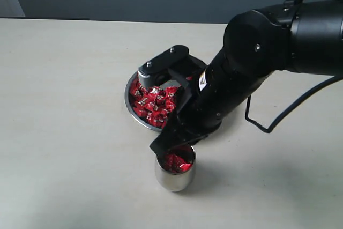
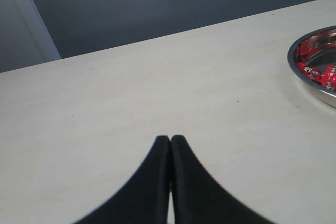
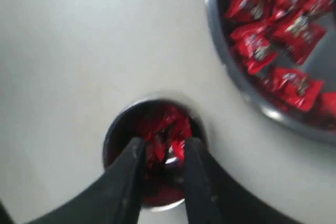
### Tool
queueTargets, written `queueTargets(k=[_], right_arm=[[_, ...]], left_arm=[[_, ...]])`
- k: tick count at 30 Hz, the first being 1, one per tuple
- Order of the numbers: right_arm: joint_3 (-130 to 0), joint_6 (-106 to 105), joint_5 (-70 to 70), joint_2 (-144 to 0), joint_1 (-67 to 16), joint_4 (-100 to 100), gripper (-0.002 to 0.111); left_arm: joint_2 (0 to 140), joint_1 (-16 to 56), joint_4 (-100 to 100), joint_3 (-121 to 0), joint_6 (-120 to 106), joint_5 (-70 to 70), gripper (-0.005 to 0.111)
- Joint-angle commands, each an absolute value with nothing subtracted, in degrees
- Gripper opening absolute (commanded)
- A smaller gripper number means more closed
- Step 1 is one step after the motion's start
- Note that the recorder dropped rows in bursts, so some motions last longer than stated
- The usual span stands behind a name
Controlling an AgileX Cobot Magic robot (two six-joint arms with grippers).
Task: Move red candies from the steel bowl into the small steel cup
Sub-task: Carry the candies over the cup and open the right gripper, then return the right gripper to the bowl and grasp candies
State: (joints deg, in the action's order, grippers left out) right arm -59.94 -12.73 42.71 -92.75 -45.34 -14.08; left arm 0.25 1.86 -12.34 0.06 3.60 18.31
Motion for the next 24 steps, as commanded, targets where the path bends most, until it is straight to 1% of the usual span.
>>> queueTargets(k=[1, 4, 9, 11, 15, 20, 24], right_arm=[[-59.76, -5.97, 31.24, -93.37, -42.66, -7.06, 0.026], [-59.76, -4.19, 27.46, -95.07, -39.16, -5.53, 0.026], [-59.76, -4.46, 24.89, -98.63, -33.95, -5.66, 0.027], [-60.44, -5.55, 24.91, -99.80, -33.48, -5.66, 0.029], [-64.78, -8.52, 25.25, -103.39, -33.37, -6.70, 0.041], [-72.21, -8.52, 27.97, -111.04, -33.37, -6.70, 0.041], [-75.71, -8.52, 30.47, -116.29, -33.37, -6.70, 0.041]], left_arm=[[0.00, 1.88, -12.35, 0.00, 3.91, 17.92, 0.000], [0.00, 1.88, -12.35, 0.00, 3.91, 17.92, 0.000], [0.00, 1.88, -12.35, 0.00, 3.91, 17.92, 0.000], [0.00, 1.88, -12.35, 0.00, 3.91, 17.92, 0.000], [0.00, 1.88, -12.35, 0.00, 3.91, 17.92, 0.000], [0.00, 1.88, -12.35, 0.00, 3.91, 17.92, 0.000], [0.00, 1.88, -12.35, 0.00, 3.91, 17.92, 0.000]])
